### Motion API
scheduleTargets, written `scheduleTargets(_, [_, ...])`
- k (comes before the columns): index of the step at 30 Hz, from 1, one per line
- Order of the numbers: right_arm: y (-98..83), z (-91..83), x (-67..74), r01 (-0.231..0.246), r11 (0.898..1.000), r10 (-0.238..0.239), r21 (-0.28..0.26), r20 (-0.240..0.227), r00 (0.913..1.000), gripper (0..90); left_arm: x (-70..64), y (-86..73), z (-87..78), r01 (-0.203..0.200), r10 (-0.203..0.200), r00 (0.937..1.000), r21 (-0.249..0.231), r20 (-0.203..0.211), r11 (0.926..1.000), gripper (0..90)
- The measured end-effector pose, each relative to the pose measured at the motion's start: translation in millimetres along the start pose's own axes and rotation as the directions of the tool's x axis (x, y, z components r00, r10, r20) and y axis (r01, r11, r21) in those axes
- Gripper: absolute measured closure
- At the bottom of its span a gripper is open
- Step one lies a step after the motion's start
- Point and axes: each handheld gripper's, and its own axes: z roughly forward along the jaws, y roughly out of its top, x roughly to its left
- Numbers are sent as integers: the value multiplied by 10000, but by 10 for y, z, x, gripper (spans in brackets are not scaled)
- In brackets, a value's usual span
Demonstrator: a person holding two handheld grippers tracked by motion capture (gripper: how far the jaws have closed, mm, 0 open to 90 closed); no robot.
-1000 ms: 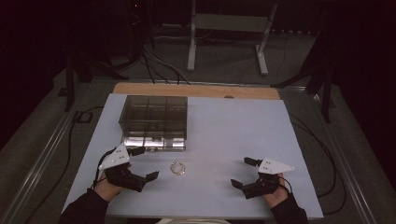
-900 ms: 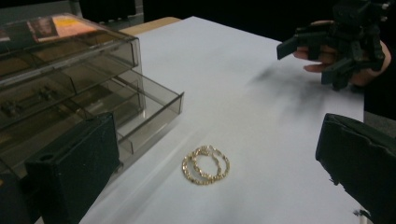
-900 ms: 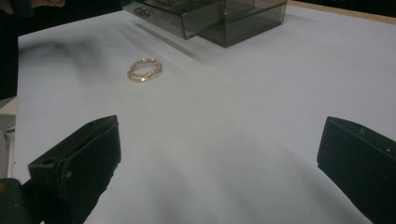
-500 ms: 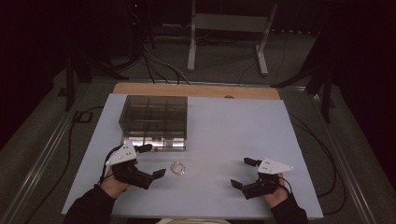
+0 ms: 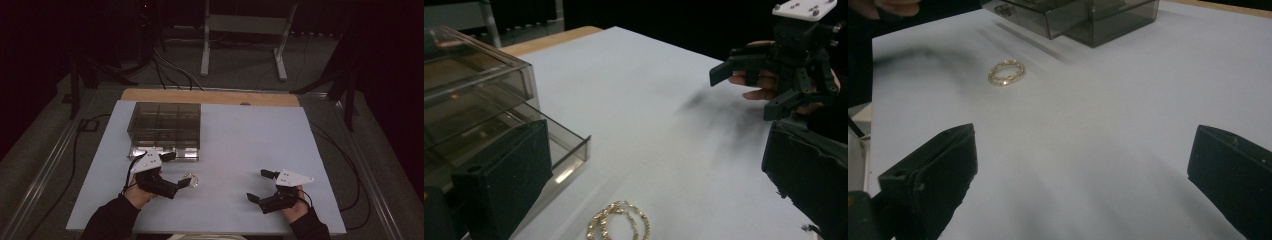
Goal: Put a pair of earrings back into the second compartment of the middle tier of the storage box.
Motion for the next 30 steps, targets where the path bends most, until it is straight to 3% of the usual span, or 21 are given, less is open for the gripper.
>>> scheduleTargets(8, [-2, 3, 6, -25, 10000, 25, 55, -58, 10000, 0, 5, -115, 172, 75, -95, 9993, 534, 366, 9985, 6])
scheduleTargets(15, [-4, 6, 8, -27, 9999, 28, 115, -63, 10000, 0, 0, -212, 266, 68, -143, 9979, 1182, 627, 9930, 19])
scheduleTargets(18, [-2, 6, 9, -38, 9999, 38, 104, -75, 10000, 0, 15, -252, 296, 137, -203, 9989, 1505, 421, 9885, 58])
scheduleTargets(21, [-5, 10, 12, 1, 9998, 0, 175, -68, 10000, 0, 6, -289, 322, -158, 149, 9999, 1897, 61, 9817, 137])
scheduleTargets(24, [-1, 11, 19, 9, 9998, -7, 188, -102, 9999, 0, 9, -325, 349, -217, 197, 9997, 2218, 109, 9748, 178])
scheduleTargets(27, [-4, 13, 22, 43, 9997, -41, 220, -98, 9999, 0, 8, -352, 379, -456, 519, 9985, 2550, -179, 9659, 281])
scheduleTargets(30, [-2, 11, 21, 42, 9998, -40, 195, -106, 9999, 0, 32, -376, 402, -413, 561, 9974, 2761, -460, 9602, 355])
